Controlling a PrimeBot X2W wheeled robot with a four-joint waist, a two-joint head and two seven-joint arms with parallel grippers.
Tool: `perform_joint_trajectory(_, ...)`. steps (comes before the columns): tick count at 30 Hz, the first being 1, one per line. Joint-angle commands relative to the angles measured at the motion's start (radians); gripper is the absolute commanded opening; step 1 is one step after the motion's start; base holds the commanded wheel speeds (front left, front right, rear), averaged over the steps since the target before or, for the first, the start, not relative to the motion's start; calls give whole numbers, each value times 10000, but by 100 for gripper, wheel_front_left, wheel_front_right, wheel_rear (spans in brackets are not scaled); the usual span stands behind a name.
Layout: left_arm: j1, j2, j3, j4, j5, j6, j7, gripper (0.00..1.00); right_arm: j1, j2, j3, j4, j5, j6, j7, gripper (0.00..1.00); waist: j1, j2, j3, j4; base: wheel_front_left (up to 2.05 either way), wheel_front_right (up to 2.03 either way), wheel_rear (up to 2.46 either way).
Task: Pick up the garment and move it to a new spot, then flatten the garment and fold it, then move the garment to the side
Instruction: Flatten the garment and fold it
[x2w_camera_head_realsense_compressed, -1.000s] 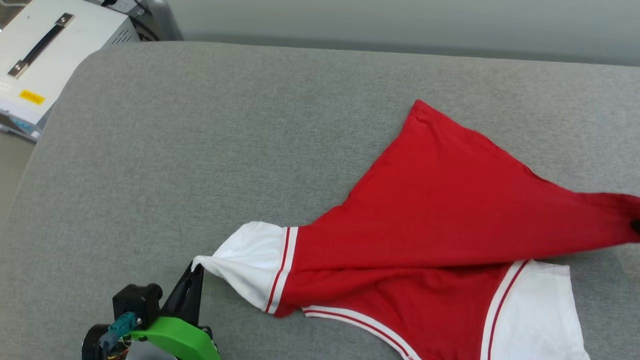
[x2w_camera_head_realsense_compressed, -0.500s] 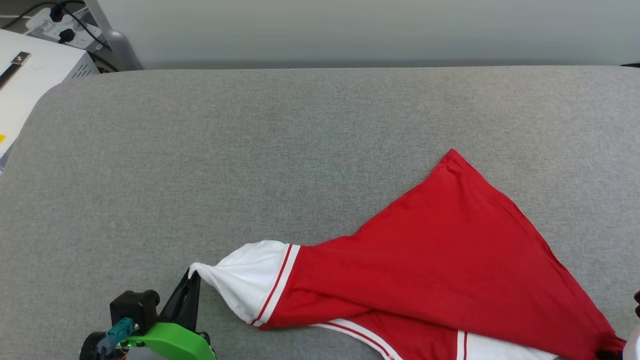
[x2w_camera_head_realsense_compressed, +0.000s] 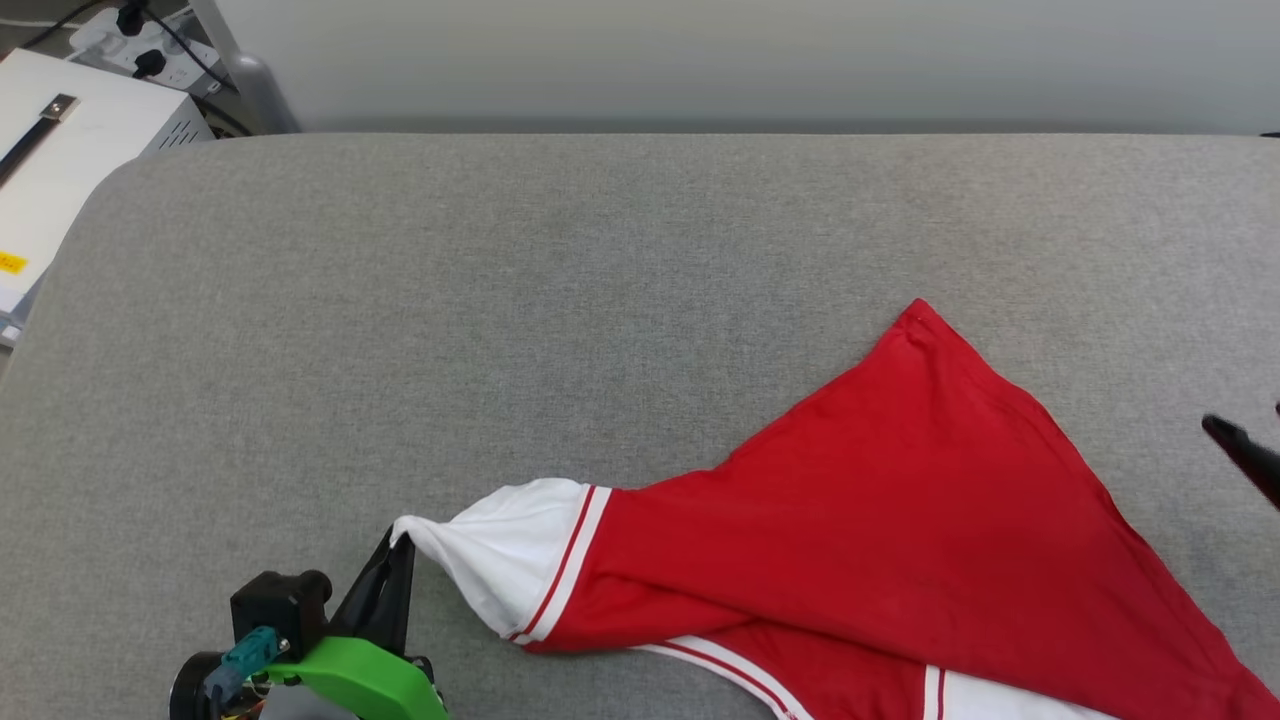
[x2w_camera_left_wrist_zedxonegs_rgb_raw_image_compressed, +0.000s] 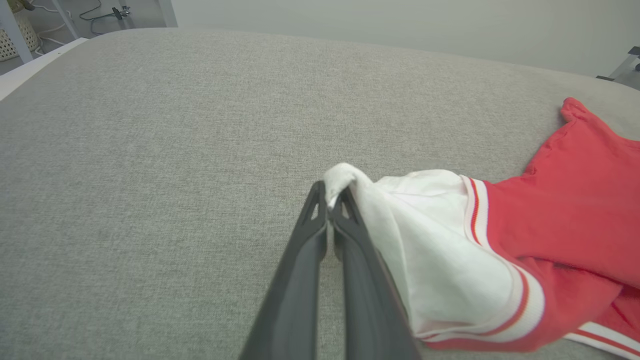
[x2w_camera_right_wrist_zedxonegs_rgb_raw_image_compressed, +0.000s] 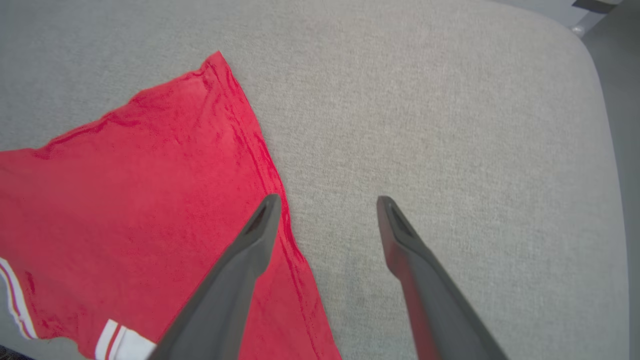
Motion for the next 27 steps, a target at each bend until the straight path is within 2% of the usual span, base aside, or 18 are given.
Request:
perform_joint_trajectory(1,-203,64,-13,-78,96,40,23,0,-447,-3,37,-187,-134,-7,84,100,0,-1,199,187,0,0,0)
perform_joint_trajectory(7,-720,-70,-209,-319,362,23,92,0,-2665,171,1145,-349,-567,-7,1066,100,0,-1,780,667,0,0,0)
perform_joint_trajectory(17,-1668,-456,-560,-509,750,-148,111,0,-5803,665,3600,1920,-976,-7,3539,100,0,-1,1761,1559,0,0,0)
perform_joint_trajectory(21,-2056,-666,-686,-455,863,-284,67,0,-6463,845,4119,2928,-1054,-7,3649,100,0,-1,2212,1850,0,0,0)
perform_joint_trajectory(27,-2621,-1130,-746,148,878,-666,-124,0,-6668,1140,4837,4618,-812,-7,2987,100,0,-1,2793,2159,0,0,0)
